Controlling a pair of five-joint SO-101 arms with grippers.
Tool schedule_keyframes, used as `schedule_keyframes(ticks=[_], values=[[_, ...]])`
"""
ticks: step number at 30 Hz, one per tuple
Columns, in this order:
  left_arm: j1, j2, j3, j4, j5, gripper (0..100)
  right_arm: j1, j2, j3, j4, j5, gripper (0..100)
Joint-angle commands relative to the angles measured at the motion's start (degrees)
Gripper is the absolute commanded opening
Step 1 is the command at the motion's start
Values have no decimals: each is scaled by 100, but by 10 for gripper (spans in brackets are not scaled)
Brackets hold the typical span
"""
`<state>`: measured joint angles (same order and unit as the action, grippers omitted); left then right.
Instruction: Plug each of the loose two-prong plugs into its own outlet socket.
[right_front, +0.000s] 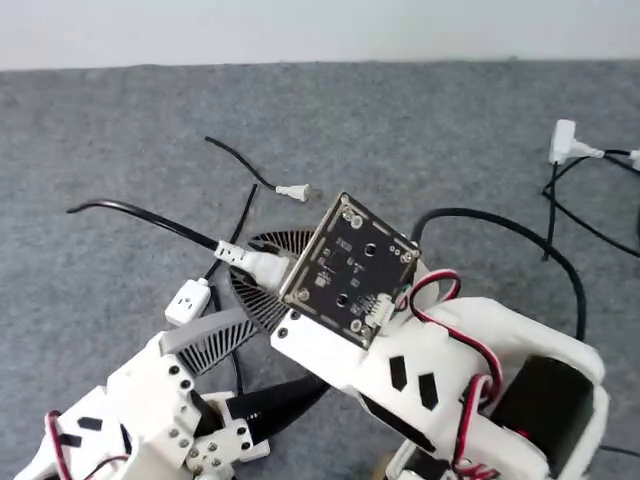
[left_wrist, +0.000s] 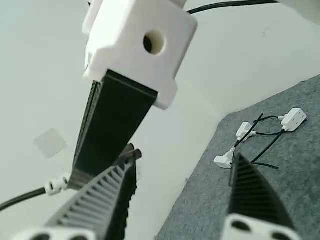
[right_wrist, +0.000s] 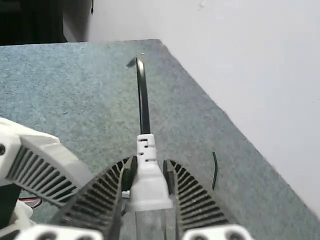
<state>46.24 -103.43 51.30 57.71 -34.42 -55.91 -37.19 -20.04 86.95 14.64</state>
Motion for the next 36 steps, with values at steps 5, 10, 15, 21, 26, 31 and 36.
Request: schedule_keyframes(ticks=[5, 10, 15, 21, 26, 31, 36], values=[[-97, -88, 154, -237, 44, 286, -127, 57, -44, -84, -9, 9], [-114, -88, 637, -712, 35, 286, -127, -119, -97, 22, -9, 9], [-396, -88, 963, -1108, 35, 285, 215, -382, -97, 338, 9, 9], [-519, -88, 936, -1134, 35, 285, 321, -462, -88, 884, 9, 9], [-545, -88, 804, -1090, 35, 285, 338, -435, 18, 971, 0, 9], [-536, -88, 778, -1020, 44, 285, 338, -488, 413, 971, 0, 9], [-536, -88, 778, -1011, 44, 285, 347, -488, 554, 998, 0, 9]])
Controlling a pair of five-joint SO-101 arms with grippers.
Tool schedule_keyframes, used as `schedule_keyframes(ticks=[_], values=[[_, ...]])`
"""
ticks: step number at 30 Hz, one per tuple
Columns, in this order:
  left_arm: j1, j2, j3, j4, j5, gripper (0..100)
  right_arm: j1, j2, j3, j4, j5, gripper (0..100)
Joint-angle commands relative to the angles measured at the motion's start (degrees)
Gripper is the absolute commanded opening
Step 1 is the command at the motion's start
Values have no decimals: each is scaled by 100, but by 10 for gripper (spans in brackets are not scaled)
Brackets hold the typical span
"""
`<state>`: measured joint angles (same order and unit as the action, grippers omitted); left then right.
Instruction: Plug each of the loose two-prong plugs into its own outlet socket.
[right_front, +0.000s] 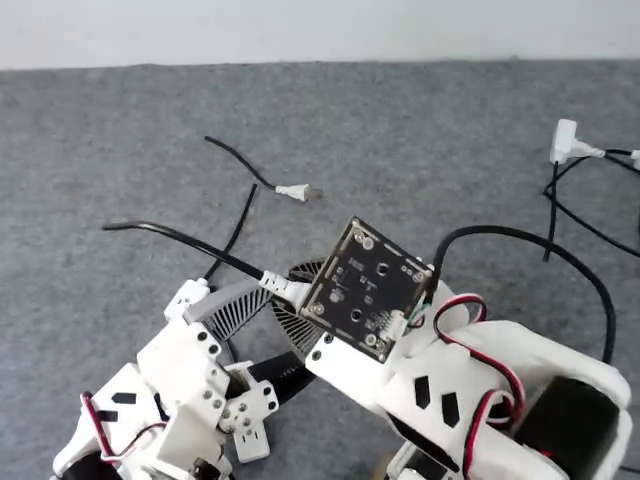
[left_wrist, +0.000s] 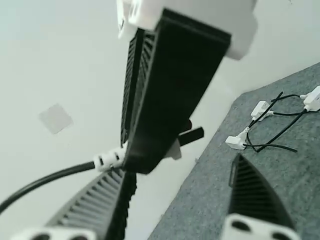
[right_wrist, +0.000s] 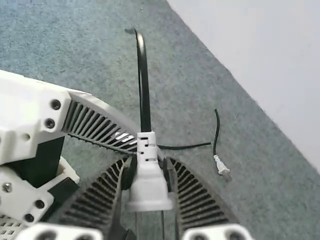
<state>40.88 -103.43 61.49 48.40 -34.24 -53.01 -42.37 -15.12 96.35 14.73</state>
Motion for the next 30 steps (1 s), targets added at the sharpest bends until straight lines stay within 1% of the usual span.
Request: schedule_keyframes(ticks=[1, 6, 8, 10, 15, 21, 27, 30], values=[[0, -88, -242, -79, 26, 285, 57, 31, 62, 57, -9, 9], [105, -88, -295, 44, 44, 285, 66, 48, 176, 57, 0, 9], [193, -88, -400, 229, 44, 285, 75, 31, 404, 22, 0, 9], [264, -88, -479, 360, 44, 285, 242, 22, 501, -4, 0, 9], [308, -88, -470, 369, 44, 285, 716, 66, 712, -13, 0, 9], [316, -88, -488, 431, 44, 285, 769, 22, 1530, -207, 220, 9], [404, -88, -462, 448, 44, 285, 778, 22, 1705, -347, 229, 9], [404, -88, -453, 448, 44, 285, 1007, 22, 1767, -312, 237, 9]])
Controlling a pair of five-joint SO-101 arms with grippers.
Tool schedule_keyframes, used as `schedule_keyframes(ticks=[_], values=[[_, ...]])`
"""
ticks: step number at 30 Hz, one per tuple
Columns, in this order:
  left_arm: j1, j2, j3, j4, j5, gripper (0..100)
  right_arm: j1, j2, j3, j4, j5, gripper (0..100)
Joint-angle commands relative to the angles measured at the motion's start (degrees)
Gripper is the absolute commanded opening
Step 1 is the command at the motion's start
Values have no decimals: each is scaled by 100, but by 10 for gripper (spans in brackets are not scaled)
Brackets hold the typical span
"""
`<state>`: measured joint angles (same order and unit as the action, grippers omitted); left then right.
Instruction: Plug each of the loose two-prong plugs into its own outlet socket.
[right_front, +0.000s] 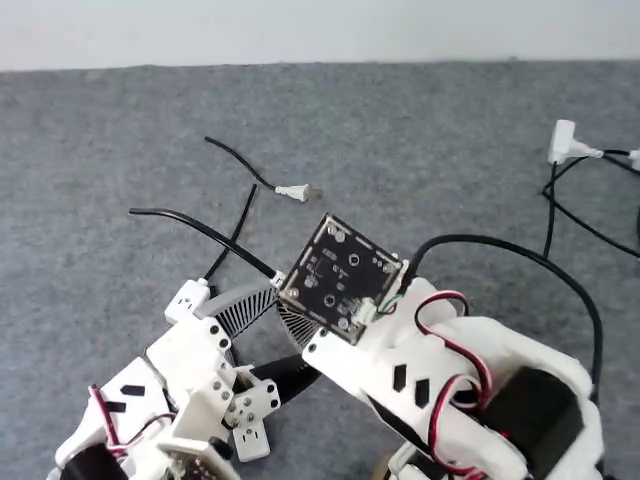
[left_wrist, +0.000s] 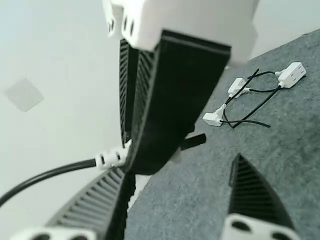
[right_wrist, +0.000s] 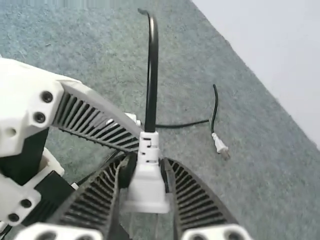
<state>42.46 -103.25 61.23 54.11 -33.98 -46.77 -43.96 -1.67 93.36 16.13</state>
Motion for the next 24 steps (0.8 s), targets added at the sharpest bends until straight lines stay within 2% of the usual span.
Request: schedule_keyframes(ticks=[1, 13, 24], values=[[255, -105, -426, -123, 18, 285, 470, 180, 466, -22, 97, 9], [255, -105, -391, -123, 18, 284, 637, 171, 932, -224, 88, 9], [237, -105, 22, -492, 0, 284, 673, -497, 1196, -242, 88, 9]])
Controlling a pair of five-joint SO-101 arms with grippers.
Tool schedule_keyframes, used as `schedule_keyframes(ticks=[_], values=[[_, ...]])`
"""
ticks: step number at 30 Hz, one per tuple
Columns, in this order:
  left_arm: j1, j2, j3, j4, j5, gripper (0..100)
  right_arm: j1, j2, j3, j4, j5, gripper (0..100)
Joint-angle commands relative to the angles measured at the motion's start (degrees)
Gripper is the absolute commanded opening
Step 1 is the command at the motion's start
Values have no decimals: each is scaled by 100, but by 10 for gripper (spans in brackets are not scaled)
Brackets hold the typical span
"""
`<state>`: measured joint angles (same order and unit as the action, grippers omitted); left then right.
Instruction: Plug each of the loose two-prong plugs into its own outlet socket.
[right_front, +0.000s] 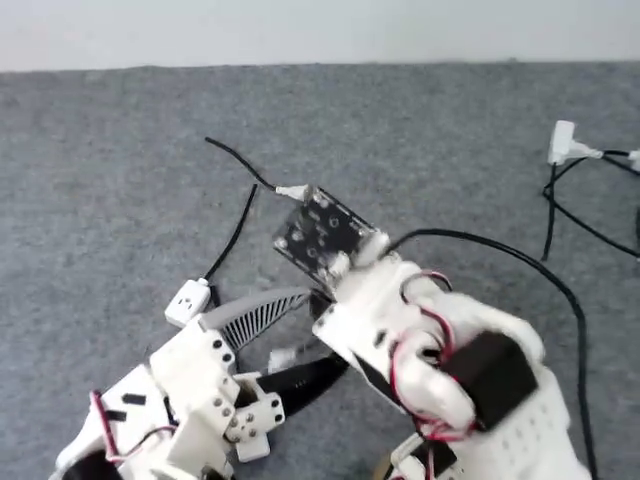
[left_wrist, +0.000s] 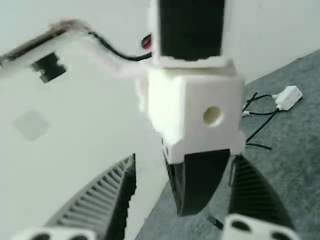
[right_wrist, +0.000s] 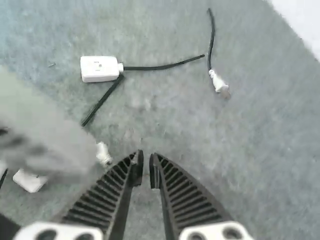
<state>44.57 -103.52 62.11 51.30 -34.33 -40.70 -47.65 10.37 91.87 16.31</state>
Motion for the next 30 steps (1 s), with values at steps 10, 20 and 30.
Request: schedule_keyframes(ticks=[10, 20, 30], values=[[18, -79, -40, -211, 26, 284, 84, -409, -18, -48, 79, 9], [-1046, -70, 567, -774, 44, 284, 611, -567, 53, -22, 44, 12], [-2778, -70, 1429, -536, 440, 284, 1429, -585, 105, -13, 510, 13]])
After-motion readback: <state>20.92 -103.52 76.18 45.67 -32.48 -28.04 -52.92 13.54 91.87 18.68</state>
